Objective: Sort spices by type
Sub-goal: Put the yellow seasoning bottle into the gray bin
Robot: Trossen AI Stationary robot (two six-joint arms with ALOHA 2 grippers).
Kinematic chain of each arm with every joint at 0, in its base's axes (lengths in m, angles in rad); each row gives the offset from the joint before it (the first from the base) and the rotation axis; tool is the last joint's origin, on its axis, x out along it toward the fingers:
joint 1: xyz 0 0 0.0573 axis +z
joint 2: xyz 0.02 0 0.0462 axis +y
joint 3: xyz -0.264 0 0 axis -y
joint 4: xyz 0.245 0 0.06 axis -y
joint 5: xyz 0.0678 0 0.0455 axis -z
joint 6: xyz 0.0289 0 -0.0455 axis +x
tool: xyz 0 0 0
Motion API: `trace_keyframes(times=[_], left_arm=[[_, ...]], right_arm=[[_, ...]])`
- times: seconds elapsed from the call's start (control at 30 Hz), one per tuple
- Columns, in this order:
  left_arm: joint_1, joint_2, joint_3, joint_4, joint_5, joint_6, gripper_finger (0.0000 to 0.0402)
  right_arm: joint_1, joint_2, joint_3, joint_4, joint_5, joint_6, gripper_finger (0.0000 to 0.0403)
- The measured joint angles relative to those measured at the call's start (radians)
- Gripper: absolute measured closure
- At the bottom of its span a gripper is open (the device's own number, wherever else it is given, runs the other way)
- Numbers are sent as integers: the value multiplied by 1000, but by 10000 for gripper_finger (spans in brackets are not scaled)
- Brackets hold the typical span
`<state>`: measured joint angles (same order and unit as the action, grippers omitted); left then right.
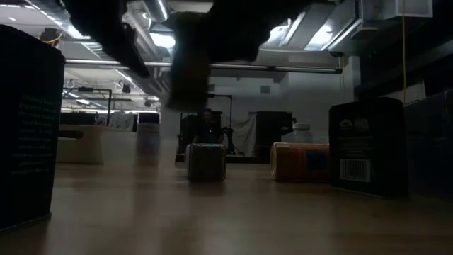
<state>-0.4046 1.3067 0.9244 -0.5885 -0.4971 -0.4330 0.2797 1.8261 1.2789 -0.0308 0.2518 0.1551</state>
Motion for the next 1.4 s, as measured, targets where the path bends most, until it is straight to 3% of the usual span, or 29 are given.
trace_keyframes(times=[0.27,0.57,0.73,0.93,1.2,1.4], left_arm=[[0,-92,0,-3,-24,22,125],[0,-89,-1,-6,-31,23,125],[0,-89,-1,-6,-32,37,125],[0,-89,-1,-5,-32,41,125],[0,-88,-1,-5,-32,41,125],[0,-88,-1,-5,-31,41,125]], right_arm=[[-41,-259,0,-337,143,0,202],[-151,-528,0,-682,325,80,198],[-262,-622,0,-882,399,147,197],[-425,-646,-7,-1103,440,230,197],[-675,-646,-133,-1153,444,245,196],[-880,-646,-260,-1021,373,235,199]])
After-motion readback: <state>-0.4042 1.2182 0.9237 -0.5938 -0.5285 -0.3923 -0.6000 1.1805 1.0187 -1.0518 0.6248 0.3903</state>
